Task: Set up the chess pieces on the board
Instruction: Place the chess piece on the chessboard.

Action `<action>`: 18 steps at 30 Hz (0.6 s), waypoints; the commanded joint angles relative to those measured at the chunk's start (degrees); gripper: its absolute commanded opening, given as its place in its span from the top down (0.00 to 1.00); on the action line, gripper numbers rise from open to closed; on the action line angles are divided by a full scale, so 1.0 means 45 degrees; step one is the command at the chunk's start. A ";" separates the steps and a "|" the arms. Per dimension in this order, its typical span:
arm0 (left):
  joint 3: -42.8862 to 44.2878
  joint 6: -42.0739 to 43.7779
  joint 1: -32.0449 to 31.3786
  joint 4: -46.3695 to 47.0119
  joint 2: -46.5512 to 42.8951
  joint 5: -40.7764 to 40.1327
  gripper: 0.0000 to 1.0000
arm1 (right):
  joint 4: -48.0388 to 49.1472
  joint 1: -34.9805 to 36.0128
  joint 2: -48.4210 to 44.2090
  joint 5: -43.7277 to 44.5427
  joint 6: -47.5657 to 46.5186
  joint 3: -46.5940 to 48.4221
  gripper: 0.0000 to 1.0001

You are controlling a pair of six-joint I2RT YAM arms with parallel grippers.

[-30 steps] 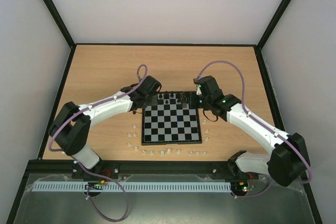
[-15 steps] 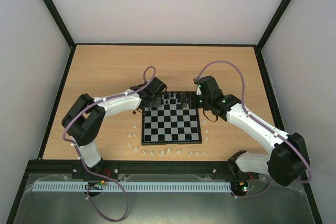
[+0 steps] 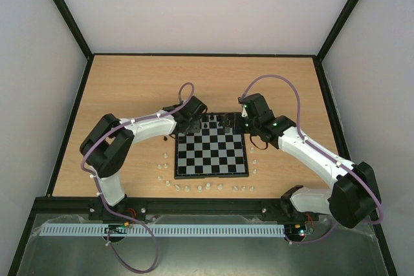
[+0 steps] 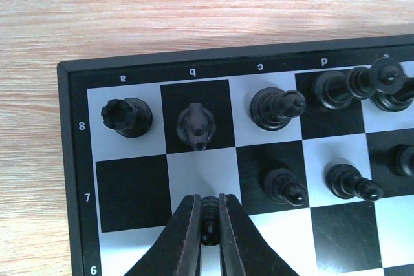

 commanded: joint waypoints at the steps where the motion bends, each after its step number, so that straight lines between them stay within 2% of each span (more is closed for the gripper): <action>1: 0.0326 0.0040 -0.0047 0.0057 0.0338 -0.0268 0.96 | -0.0113 0.0057 0.0153 0.0082 -0.0024 0.0005 0.02; 18: 0.0491 0.0050 -0.0033 0.0100 0.0667 -0.0500 0.96 | -0.0074 0.0057 0.0130 -0.0075 -0.0024 0.0015 0.01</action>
